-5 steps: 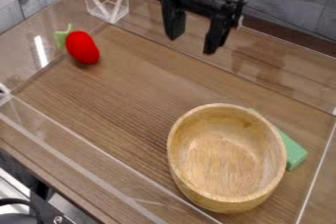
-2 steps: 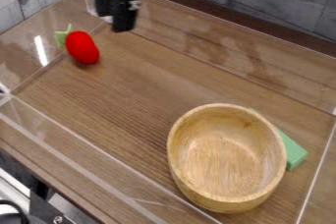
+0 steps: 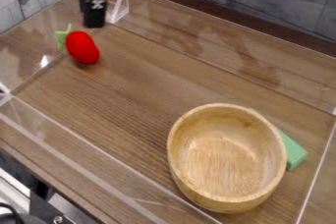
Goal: Move the red fruit to the right
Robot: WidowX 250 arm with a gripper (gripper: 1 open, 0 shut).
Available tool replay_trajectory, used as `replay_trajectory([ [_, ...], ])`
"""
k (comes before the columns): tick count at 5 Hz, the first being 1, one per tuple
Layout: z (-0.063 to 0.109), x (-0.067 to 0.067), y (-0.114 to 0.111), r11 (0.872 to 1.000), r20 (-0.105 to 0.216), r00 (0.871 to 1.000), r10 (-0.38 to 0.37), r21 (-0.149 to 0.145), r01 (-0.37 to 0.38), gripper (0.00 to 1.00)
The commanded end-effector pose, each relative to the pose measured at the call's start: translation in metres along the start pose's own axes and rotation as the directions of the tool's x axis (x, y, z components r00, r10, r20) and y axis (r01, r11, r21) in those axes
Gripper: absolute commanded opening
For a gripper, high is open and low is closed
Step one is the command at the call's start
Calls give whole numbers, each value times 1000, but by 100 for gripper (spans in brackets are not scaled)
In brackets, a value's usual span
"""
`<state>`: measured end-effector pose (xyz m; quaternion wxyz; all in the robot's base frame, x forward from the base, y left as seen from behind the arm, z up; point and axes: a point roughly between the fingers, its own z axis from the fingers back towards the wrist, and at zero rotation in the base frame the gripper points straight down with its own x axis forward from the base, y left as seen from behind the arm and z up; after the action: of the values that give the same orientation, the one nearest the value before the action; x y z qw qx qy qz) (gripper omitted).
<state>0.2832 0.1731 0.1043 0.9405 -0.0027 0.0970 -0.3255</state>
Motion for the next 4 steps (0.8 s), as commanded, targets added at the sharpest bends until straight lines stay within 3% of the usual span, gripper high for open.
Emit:
replay_trajectory([
  [1, 12, -20, 28, 994, 13, 997, -78, 78, 77, 100],
  [2, 1, -23, 34, 962, -4, 967, -254, 103, 253, 100],
  [3, -9, -20, 38, 902, -19, 910, -414, 125, 413, 100],
  [4, -10, -17, 42, 861, -21, 870, -492, 137, 490, 100],
])
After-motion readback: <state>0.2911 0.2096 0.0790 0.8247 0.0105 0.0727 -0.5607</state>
